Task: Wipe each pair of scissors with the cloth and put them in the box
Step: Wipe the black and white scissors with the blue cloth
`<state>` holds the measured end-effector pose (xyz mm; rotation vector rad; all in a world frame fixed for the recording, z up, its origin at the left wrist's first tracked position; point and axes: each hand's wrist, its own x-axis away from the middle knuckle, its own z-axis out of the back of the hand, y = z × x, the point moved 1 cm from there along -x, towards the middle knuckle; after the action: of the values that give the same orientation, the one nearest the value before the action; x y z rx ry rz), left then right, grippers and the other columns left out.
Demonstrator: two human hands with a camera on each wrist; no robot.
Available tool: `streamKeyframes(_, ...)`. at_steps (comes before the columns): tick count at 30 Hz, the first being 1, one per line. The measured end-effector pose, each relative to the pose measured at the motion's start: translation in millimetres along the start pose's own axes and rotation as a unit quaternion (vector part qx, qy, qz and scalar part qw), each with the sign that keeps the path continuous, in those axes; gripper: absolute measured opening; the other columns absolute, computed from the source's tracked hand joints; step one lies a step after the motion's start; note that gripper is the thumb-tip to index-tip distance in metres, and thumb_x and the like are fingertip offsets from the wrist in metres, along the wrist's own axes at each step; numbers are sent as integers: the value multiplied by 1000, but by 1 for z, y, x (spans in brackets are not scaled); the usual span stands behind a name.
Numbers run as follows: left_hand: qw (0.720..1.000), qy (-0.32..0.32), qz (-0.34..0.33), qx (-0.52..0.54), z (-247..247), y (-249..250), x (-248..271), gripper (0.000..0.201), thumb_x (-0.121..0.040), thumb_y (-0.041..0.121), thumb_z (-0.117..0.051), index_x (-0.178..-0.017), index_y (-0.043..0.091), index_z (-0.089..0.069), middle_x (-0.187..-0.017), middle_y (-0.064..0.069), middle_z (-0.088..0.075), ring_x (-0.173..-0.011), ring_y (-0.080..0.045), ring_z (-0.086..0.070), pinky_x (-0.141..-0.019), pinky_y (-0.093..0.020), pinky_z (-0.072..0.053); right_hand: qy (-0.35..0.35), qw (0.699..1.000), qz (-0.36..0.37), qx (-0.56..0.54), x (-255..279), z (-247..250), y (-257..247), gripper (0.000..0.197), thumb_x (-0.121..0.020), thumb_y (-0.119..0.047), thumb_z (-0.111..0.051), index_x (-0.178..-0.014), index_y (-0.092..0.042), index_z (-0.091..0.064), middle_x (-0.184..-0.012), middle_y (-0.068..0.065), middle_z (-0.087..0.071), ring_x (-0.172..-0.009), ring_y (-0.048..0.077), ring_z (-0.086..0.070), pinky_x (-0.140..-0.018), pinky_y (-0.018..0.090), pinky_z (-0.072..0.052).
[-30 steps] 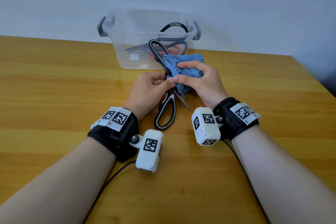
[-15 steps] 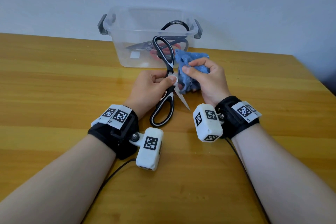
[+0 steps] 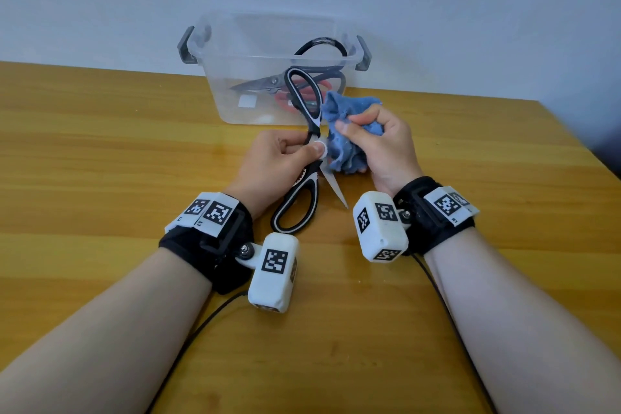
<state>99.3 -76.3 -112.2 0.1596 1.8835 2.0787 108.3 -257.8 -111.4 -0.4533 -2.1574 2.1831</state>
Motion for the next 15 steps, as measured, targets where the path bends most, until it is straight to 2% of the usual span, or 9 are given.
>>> streamKeyframes(2,1000,0,0,17,1,-1,-1,14,-101,7,-62,-103,5,-75,-87,-4,-80,-76,-9,-74,-67,-17,-53,-59,997,19,35,3,-2,-3,30,-79,-6,-85,-66,-26,-67,-83,0,-71,-82,19,-70,-77,38,-61)
streamKeyframes(3,1000,-3,-2,15,1,-1,-1,14,-101,7,-62,-103,5,-75,-87,-5,-80,-75,-9,-74,-66,-17,-52,-72,995,27,59,4,-3,-3,29,-78,-7,-85,-66,-25,-67,-83,-1,-71,-83,18,-70,-79,37,-61)
streamKeyframes(5,1000,-11,-3,-6,1,-2,-1,14,-102,10,-62,-100,5,-76,-84,-5,-79,-70,-10,-70,-61,-18,-49,-56,994,36,92,4,-4,-3,29,-78,-10,-86,-65,-27,-66,-82,-4,-73,-83,17,-70,-76,38,-60)
streamKeyframes(7,999,-15,-4,-31,2,-2,-1,16,-102,12,-63,-99,5,-77,-81,-3,-79,-65,-10,-68,-58,-18,-47,-6,995,35,89,0,-2,0,30,-78,-13,-86,-64,-30,-65,-80,-10,-74,-83,17,-72,-73,35,-59)
streamKeyframes(9,999,-21,-4,-32,1,-2,-1,18,-102,13,-62,-100,5,-77,-85,-4,-80,-71,-14,-74,-65,-21,-54,52,997,16,48,-1,1,1,27,-79,-16,-85,-66,-29,-66,-78,-7,-73,-78,21,-71,-61,30,-55)
streamKeyframes(10,999,-20,-5,-31,1,-2,-1,18,-102,14,-62,-102,5,-77,-88,-5,-80,-77,-18,-76,-70,-26,-56,57,998,2,15,-2,2,0,25,-79,-14,-86,-67,-27,-67,-79,-3,-73,-75,22,-71,-57,27,-54)
streamKeyframes(12,1000,-3,-7,-22,2,-3,-2,18,-103,13,-61,-105,4,-77,-87,-4,-80,-76,-13,-73,-69,-23,-54,5,1000,-17,-13,0,1,-3,25,-77,-9,-86,-67,-25,-71,-79,2,-74,-72,22,-72,-58,28,-56)
streamKeyframes(14,1000,2,-11,-7,2,-3,-2,17,-103,9,-60,-110,4,-75,-89,-4,-80,-79,-9,-74,-70,-17,-53,-61,998,-11,29,5,-3,-7,24,-75,-8,-88,-66,-25,-73,-79,1,-75,-75,19,-73,-69,32,-60)
streamKeyframes(15,1000,-2,-13,-2,2,-3,-2,17,-103,8,-60,-111,4,-75,-92,-4,-80,-83,-10,-75,-72,-18,-55,-71,996,-7,48,6,-4,-8,23,-74,-10,-89,-66,-25,-74,-80,0,-76,-78,19,-74,-75,36,-61)
